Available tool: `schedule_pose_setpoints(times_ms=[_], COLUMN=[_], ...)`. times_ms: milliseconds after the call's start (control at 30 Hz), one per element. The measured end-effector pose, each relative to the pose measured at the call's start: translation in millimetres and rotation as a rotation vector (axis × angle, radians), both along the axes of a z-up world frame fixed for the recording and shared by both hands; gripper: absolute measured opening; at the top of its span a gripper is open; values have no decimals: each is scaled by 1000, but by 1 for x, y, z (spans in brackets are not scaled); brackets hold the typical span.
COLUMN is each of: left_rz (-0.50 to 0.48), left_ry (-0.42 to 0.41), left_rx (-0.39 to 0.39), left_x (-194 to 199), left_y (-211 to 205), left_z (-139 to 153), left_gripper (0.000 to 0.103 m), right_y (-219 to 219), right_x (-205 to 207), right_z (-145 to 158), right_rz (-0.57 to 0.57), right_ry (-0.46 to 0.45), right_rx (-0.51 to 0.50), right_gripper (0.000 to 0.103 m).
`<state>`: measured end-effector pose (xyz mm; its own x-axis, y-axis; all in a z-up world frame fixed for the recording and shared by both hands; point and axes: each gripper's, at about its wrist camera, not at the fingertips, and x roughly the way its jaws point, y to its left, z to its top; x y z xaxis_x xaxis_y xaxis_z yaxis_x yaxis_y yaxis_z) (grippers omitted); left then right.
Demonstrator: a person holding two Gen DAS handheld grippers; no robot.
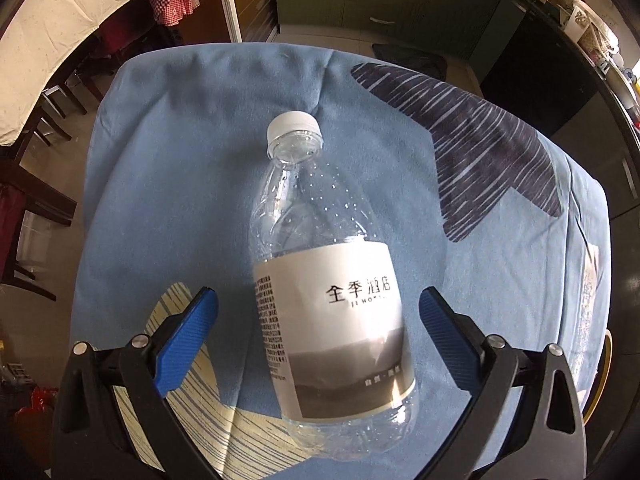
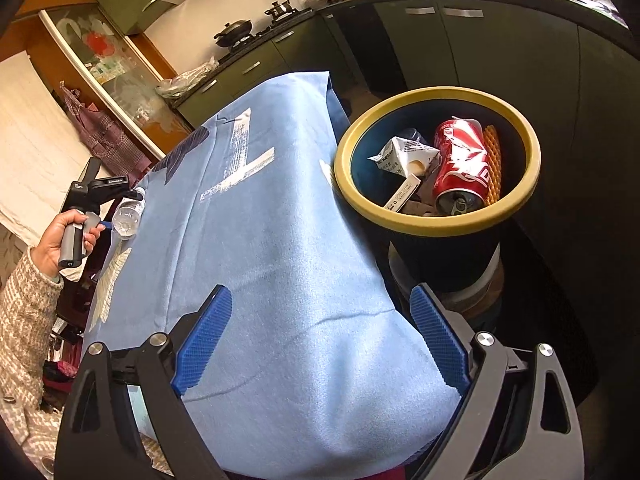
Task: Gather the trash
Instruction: 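Grasp the clear water bottle with the left gripper and lift it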
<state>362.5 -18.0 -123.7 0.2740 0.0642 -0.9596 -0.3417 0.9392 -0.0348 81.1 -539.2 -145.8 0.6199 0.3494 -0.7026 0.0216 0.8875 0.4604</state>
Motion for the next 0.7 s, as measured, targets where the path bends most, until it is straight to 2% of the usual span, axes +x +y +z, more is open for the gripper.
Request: schedule_pose_setpoints(times_ms=[67,133,200,500,700], left_rz=[1,1,5,-37,-100], left_ry=[6,17,28,20,-9], left_rx=[-6,-19,-33,-28,-26], left_x=[3,5,8,18,5], left_y=[0,2,3,9,6], left_z=[-1,-3,-4,-3,12], left_gripper=[87,72,67,64,63], right_y=[-2,-3,-4,-6,-8], right_x=[-1,-1,-2,-5,-9], right_z=[-2,-4,-5,-9,-7], right_rz=[-4,-7,-6,-11,-16], right_ry=[2,2,3,10,4], right_rx=[6,12,17,24,28], right_gripper=[90,90,90,90,90])
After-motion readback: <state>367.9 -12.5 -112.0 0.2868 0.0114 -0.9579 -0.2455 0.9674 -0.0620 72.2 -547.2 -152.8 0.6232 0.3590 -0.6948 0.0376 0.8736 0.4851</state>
